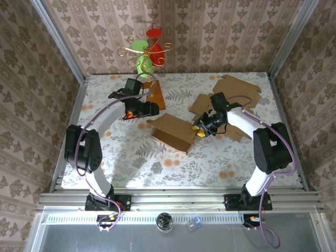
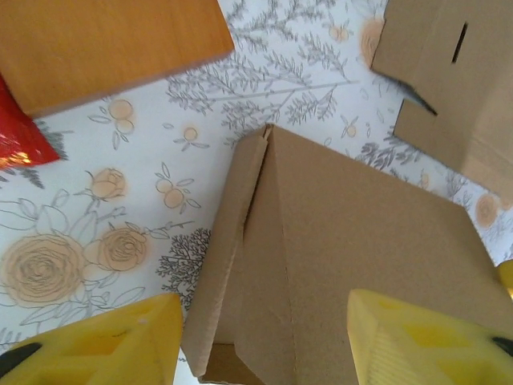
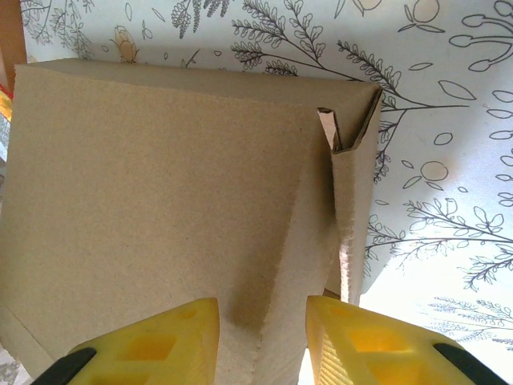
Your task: Fold the paper box
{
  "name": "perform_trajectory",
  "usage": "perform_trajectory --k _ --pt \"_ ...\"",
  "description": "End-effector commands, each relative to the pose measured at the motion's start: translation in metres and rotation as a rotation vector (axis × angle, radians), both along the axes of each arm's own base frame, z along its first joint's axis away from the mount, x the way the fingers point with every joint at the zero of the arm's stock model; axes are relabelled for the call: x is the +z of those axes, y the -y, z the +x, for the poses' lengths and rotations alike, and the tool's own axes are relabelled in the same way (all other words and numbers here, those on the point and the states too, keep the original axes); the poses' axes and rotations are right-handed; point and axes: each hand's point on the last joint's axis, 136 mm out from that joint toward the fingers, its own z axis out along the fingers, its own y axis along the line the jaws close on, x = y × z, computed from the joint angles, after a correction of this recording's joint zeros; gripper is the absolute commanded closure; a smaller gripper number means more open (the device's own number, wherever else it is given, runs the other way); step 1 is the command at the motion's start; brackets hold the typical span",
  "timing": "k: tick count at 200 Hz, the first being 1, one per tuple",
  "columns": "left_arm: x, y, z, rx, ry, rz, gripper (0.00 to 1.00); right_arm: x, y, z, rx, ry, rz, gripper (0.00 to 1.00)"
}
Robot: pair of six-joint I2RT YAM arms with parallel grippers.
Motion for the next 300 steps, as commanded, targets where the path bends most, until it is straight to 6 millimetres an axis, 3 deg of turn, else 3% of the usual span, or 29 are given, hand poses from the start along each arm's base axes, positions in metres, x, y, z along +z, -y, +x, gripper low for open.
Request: perform_trajectory --k 1,61,106,110,129,151,192,232,253,269,300 --pt "-0.02 0.002 -0.007 -0.045 0.0 0.045 0.45 -0.003 0.0 0.001 0.018 -0.006 -0.027 0.64" --pt "-0.051 -0.007 -0.029 -0.044 -0.031 0.102 0.5 -0.008 0.011 -0.009 0.064 0.004 -0.083 0.6" --pt "-0.062 -0.014 -0.052 -0.022 -0.063 0.09 0.49 -0.007 0.019 -0.018 0.153 0.055 -0.128 0.49" --pt "-0.063 -0.005 -0.06 -0.048 -0.067 0.087 0.49 -0.007 0.02 -0.019 0.161 0.059 -0.132 0.47" --pt "-0.07 -0.003 -0.073 -0.045 -0.092 0.084 0.49 -0.009 0.021 -0.023 0.198 0.079 -0.14 0.41" --pt "-0.069 0.0 -0.087 -0.039 -0.107 0.079 0.49 -0.015 0.022 -0.026 0.236 0.1 -0.149 0.36" --pt "-0.067 -0.005 -0.109 -0.026 -0.116 0.073 0.49 -0.024 0.019 -0.021 0.312 0.131 -0.152 0.35" --pt "-0.051 -0.007 -0.098 0.015 -0.063 -0.029 0.47 -0.028 0.012 -0.008 0.375 0.146 -0.139 0.4" --pt "-0.042 -0.002 -0.087 0.047 -0.038 -0.152 0.46 -0.036 0.013 -0.008 0.39 0.117 -0.149 0.47" --pt "-0.047 -0.011 -0.08 0.086 -0.048 -0.172 0.47 -0.041 0.015 -0.011 0.391 0.108 -0.157 0.55" --pt "-0.062 -0.008 -0.083 0.073 -0.094 -0.174 0.48 -0.05 0.015 -0.019 0.394 0.089 -0.155 0.59"
